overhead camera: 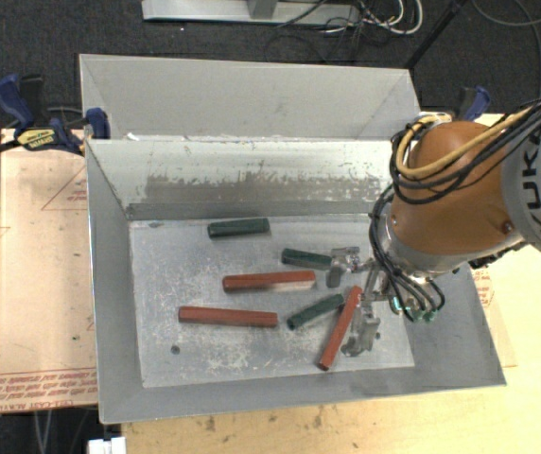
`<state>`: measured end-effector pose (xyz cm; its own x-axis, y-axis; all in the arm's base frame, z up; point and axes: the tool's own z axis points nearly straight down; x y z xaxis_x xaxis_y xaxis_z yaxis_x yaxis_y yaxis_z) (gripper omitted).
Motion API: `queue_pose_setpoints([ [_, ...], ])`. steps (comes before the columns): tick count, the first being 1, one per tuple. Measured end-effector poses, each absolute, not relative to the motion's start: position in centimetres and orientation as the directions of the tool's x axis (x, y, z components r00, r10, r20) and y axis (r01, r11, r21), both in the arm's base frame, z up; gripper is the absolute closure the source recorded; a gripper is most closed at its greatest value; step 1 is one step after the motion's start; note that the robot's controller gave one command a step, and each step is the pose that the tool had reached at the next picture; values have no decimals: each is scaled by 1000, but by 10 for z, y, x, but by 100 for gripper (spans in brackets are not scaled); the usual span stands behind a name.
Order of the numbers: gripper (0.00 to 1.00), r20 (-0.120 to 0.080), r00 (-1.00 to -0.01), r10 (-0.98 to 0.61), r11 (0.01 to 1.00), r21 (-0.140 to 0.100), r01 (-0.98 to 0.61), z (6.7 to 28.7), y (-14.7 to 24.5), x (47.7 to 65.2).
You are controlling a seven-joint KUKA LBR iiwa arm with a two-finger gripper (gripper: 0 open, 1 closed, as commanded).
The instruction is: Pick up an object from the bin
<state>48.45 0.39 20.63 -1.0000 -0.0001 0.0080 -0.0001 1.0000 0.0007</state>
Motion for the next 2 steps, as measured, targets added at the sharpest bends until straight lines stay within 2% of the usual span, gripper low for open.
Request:
queue_pose_setpoints([
  [1, 0, 0, -1000, 0, 1000, 1, 0, 210, 4, 486],
  [2, 0, -4, -994, -112, 994, 0, -112, 150, -6, 497],
])
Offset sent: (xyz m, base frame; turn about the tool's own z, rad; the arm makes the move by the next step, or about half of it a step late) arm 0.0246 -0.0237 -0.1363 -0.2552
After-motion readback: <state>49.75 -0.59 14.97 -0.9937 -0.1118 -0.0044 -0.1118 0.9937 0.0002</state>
